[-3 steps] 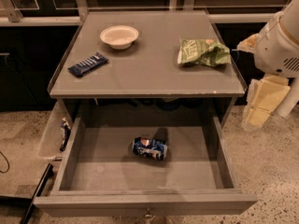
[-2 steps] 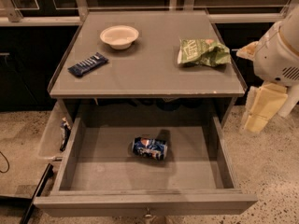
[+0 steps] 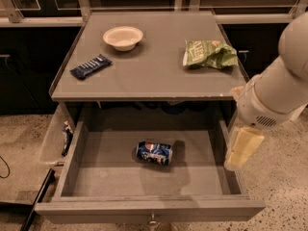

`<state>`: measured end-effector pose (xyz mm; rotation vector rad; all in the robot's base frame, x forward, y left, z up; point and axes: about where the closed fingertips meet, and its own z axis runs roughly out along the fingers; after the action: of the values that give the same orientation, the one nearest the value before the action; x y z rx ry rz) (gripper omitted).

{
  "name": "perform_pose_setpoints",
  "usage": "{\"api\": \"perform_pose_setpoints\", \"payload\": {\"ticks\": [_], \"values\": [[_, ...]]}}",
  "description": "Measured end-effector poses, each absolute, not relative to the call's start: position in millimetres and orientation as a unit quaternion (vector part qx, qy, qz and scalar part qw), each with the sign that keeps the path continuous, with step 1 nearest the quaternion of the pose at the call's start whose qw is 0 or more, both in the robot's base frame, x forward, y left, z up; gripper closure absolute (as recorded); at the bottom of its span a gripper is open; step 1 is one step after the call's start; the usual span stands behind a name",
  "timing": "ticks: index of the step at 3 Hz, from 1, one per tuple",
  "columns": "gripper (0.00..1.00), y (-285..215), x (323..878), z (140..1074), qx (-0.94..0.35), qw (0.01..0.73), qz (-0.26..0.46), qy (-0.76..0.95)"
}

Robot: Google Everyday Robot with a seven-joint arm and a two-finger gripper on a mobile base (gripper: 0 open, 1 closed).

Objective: Pick pepsi can from top drawer and place on counter

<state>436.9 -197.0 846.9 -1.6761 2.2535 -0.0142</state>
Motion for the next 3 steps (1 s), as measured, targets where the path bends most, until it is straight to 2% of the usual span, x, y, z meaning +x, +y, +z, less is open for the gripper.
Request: {"api": "perform_pose_setpoints", "payload": {"ticks": [1,2,3], "values": [[0.0,-170.3,438.6,783.6,-0.588,0.173,0.01,0.79],[0.0,-169.9,438.4,783.7,-0.588,0.174,0.011,0.79],[0.0,-140.2,436.3,758.3,-0.584,0.19,0.057,0.787]]}}
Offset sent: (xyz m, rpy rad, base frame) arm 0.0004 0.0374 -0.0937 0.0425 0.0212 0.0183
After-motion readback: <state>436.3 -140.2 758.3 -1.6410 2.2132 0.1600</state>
